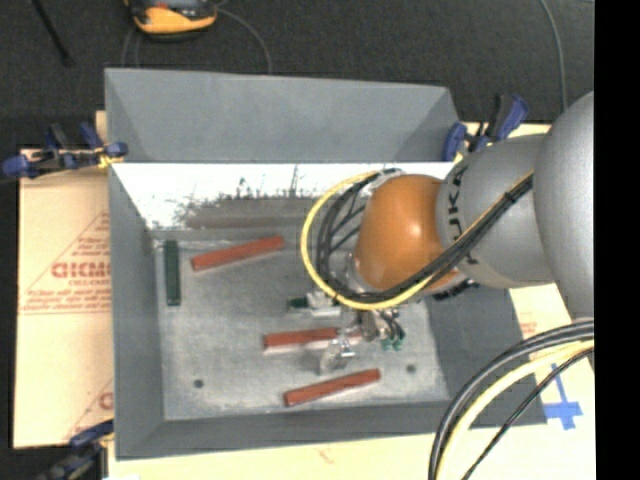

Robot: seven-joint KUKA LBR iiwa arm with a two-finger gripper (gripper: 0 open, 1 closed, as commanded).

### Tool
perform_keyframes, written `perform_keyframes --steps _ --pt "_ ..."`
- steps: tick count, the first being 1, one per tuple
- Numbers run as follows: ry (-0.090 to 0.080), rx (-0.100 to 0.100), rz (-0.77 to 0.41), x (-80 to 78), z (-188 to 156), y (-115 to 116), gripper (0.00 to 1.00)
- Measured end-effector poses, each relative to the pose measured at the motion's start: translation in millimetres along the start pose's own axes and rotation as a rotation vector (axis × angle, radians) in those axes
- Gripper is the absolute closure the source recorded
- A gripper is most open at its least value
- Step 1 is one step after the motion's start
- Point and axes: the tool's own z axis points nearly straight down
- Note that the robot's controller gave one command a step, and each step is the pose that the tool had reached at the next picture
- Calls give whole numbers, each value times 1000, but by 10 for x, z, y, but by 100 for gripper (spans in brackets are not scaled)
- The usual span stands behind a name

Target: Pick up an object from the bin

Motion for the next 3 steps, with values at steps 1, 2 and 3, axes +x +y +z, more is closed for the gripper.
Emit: perform_keyframes --steps 1,2,3 --pt "-24 0 2 -63 -29 1 100" --pt "-24 0 2 -63 -29 1 100" --pt "14 1 6 -294 -1425 -144 100"
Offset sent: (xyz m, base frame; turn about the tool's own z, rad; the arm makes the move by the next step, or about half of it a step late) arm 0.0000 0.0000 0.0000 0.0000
